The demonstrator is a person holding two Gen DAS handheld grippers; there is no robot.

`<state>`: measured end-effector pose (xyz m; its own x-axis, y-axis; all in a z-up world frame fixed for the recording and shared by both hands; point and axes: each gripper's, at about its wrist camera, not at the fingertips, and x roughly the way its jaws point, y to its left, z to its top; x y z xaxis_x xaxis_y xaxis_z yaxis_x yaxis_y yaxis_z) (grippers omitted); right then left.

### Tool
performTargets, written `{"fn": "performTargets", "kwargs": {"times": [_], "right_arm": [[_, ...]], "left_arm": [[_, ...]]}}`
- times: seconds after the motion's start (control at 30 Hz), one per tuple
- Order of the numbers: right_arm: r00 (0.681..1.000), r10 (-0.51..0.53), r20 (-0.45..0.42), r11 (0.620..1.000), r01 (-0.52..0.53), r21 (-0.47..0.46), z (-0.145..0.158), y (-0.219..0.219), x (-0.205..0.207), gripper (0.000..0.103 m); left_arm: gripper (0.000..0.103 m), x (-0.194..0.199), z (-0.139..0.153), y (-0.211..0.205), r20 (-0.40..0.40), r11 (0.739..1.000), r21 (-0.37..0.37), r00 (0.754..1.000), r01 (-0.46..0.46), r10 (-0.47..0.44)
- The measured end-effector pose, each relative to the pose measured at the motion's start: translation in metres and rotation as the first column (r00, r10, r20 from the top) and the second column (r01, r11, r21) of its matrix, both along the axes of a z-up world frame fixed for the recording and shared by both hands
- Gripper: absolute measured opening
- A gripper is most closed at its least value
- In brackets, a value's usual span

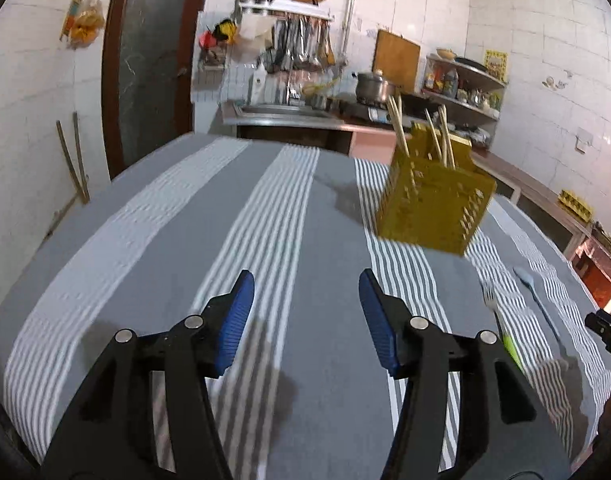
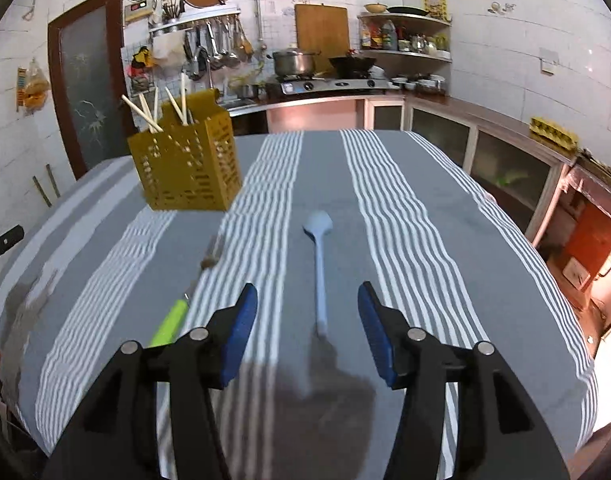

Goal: Organize utensils
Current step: 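Move both tools back toward the fork and blue spatula on the cloth, then close the left tool on the green fork handle while the right tool grasps the blue spatula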

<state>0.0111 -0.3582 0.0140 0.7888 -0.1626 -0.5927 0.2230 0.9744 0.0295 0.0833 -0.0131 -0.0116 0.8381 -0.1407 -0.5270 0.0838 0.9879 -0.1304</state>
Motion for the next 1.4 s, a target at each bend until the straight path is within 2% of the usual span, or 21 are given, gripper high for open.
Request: {"fn": "performTargets", "kwargs": {"times": [0.3, 0.53, 0.63, 0.87, 1.07, 1.17, 1.27, 1.37, 1.4], "right_arm": [[0.999, -0.029, 0.030, 0.999, 0.030, -0.036, 0.001, -0.004, -0.016, 0.053], [0.998, -0.049, 0.030, 0.998, 0.050, -0.032, -0.002, -0.017, -0.020, 0.054], [0.997, -0.069, 0.021, 0.997, 0.069, -0.024, -0.005, -0.027, -0.019, 0.055], [0.997, -0.081, 0.011, 0.997, 0.081, -0.014, -0.008, -0.042, -0.009, 0.055], [0.997, -0.063, -0.048, 0.998, 0.063, 0.002, -0.014, -0.049, 0.017, 0.055], [0.996, -0.045, -0.082, 0.998, 0.047, 0.032, -0.017, -0.053, 0.035, 0.055], [0.993, -0.015, -0.119, 0.998, 0.021, 0.052, -0.020, -0.053, 0.055, 0.055], [0.987, 0.039, -0.158, 0.998, -0.030, 0.060, -0.024, -0.045, 0.081, 0.055], [0.982, 0.058, -0.177, 0.997, -0.048, 0.061, -0.026, -0.041, 0.093, 0.055]], "left_arm": [[0.055, -0.030, -0.014, -0.034, -0.018, 0.998, 0.004, 0.998, 0.057, -0.057], [0.056, -0.030, -0.019, -0.077, -0.058, 0.989, 0.036, 0.988, 0.145, -0.143], [0.056, -0.022, -0.022, -0.106, -0.120, 0.975, 0.023, 0.969, 0.219, -0.215], [0.056, -0.005, -0.031, -0.178, -0.191, 0.935, 0.076, 0.926, 0.346, -0.327], [0.056, 0.025, -0.053, -0.225, -0.297, 0.915, 0.101, 0.889, 0.391, -0.348], [0.047, 0.037, -0.068, -0.239, -0.374, 0.906, 0.084, 0.856, 0.415, -0.358], [0.043, 0.044, -0.078, -0.251, -0.379, 0.893, 0.140, 0.857, 0.427, -0.350], [0.032, 0.061, -0.078, -0.248, -0.392, 0.896, 0.127, 0.852, 0.424, -0.348], [0.024, 0.069, -0.078, -0.245, -0.400, 0.901, 0.115, 0.850, 0.418, -0.343]]}}
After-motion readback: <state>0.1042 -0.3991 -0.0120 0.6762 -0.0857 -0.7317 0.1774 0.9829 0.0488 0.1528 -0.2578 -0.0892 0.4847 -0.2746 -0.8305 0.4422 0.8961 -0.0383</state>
